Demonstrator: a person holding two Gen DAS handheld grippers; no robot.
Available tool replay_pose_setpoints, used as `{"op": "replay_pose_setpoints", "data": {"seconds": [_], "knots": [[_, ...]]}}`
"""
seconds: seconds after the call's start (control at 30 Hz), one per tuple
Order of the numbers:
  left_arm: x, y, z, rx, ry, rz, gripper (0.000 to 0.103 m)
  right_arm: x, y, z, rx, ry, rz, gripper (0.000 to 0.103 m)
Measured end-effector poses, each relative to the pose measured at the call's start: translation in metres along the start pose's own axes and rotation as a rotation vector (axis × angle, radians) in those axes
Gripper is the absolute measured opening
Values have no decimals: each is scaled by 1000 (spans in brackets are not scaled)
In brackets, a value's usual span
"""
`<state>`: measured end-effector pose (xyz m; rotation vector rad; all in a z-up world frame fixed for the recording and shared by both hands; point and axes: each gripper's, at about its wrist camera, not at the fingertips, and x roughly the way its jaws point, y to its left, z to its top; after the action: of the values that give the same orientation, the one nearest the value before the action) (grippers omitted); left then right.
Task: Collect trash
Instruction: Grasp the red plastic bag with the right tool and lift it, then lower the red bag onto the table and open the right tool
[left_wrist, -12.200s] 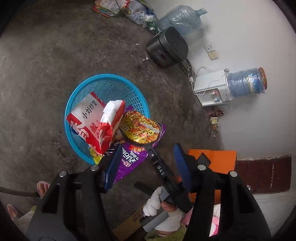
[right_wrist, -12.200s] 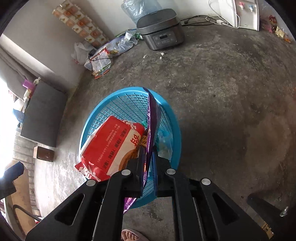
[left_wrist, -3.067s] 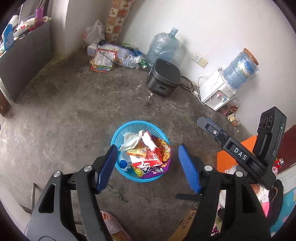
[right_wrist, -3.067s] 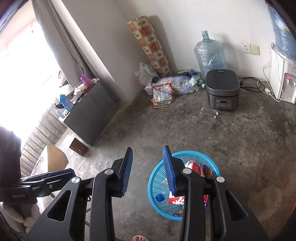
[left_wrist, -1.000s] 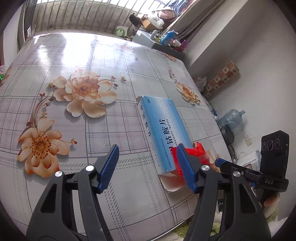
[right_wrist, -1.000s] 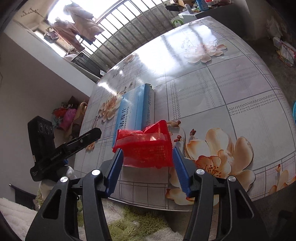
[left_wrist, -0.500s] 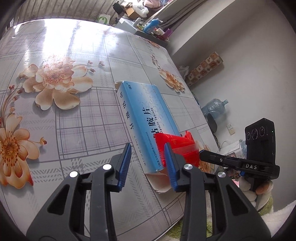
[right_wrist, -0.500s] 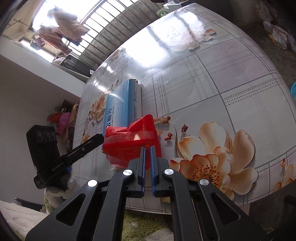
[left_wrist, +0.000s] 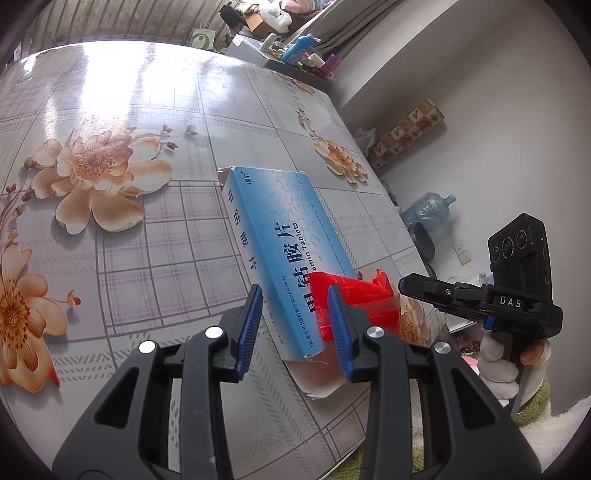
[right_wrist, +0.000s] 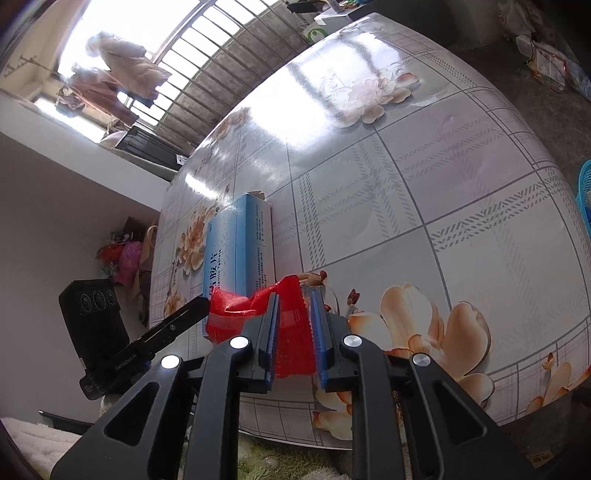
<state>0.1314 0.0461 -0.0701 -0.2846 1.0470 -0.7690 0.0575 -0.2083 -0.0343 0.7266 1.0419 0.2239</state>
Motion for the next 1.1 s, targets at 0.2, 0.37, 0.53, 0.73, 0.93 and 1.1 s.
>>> {"op": "replay_pose_setpoints", "data": {"seconds": [0.2,0.37,0.53,0.73,0.93,1.1], "knots": [[3,-7,2,23,-3,28,33,25,3,-2,23,76,49,47],[2,-6,2,24,-8,33,34,26,0,-2,50,78,121,22],[4,-9,3,32,-7,31,35,14,7,-4,2,34,127,17],[-5,-7,4,27,-36,39,35,-4,6,1,28,-26,188,12],[-30,5,7,-8,-96,41,35,-12,-4,8,99,-79,263,12],[-47,3,4,-7,-120,-51,35,12,2,11,167,-71,333,12]]}}
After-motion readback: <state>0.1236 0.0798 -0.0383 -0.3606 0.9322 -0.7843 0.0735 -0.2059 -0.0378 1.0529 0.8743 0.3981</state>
